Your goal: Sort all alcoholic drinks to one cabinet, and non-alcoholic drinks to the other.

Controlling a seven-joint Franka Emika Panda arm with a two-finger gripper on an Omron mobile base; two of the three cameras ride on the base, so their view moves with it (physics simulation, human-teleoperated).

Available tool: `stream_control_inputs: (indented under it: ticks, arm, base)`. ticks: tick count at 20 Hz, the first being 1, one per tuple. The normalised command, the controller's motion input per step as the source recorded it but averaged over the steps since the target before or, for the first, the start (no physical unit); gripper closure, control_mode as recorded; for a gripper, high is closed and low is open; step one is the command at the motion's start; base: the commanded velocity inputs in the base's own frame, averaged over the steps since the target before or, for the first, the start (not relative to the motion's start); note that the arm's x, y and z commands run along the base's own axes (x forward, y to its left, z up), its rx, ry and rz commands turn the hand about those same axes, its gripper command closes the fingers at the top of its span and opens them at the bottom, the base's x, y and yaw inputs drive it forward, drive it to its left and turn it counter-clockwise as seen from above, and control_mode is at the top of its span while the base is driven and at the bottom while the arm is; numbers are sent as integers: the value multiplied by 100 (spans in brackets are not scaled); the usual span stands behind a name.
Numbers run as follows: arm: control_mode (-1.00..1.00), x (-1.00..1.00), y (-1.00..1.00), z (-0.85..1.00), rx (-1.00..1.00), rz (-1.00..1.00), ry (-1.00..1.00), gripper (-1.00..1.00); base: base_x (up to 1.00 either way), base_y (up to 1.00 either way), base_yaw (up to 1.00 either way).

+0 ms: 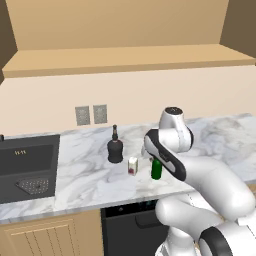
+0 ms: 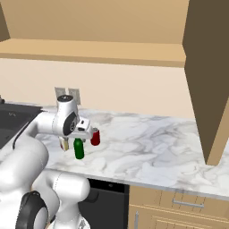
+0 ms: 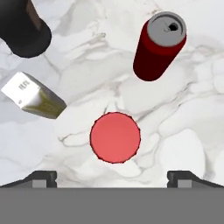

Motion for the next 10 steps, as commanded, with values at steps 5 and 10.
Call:
stream_control_inputs:
  ticks: [5, 10]
  arm:
    - [-100, 0, 0, -18, 0, -2, 0, -100]
    - [-100, 3, 0, -13, 0, -2, 0, -100]
  base:
    - [0, 0, 0]
    - [0, 0, 0]
